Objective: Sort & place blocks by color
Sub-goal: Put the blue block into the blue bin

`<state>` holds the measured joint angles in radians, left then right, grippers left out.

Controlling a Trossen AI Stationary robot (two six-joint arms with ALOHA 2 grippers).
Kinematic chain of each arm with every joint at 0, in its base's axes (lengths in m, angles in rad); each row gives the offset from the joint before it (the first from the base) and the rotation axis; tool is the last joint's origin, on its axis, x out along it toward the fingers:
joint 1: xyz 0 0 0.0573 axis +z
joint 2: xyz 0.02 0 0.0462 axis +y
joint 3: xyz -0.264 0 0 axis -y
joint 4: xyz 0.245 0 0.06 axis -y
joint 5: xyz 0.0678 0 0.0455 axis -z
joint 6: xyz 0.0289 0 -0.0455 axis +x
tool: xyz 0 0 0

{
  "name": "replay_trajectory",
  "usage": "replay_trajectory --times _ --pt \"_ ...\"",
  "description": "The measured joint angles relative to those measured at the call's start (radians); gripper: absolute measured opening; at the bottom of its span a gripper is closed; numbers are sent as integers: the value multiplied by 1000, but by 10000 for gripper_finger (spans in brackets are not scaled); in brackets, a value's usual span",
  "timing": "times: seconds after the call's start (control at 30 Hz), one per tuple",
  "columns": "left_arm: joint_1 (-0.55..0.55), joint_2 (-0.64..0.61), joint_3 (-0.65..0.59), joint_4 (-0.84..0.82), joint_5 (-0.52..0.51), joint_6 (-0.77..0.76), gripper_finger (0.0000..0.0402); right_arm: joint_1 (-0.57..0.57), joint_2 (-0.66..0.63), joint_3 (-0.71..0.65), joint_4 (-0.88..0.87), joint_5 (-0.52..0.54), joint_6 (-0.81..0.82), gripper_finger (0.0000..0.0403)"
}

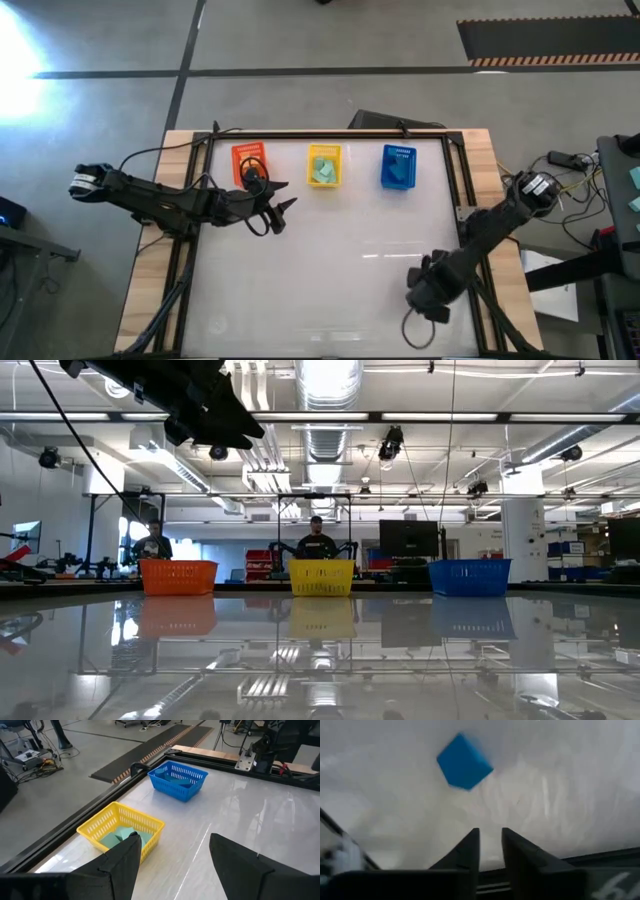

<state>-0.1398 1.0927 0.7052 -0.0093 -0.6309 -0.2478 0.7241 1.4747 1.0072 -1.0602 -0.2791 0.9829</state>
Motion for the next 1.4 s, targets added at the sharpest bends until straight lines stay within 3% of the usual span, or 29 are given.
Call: replay_trajectory --times 0.37,0.6,0.73,1.1,1.4 --pt "0 0 0 0 0 1 219 81 111 6 32 145 -246 233" --pt "0 0 0 0 0 1 219 90 170 39 86 208 -436 280" --pt "0 0 0 0 0 1 219 90 198 61 90 255 -486 280" --pt "0 0 0 0 0 1 219 90 235 71 112 246 -499 231" --pt "0 0 0 0 0 1 219 91 235 70 132 240 -514 145"
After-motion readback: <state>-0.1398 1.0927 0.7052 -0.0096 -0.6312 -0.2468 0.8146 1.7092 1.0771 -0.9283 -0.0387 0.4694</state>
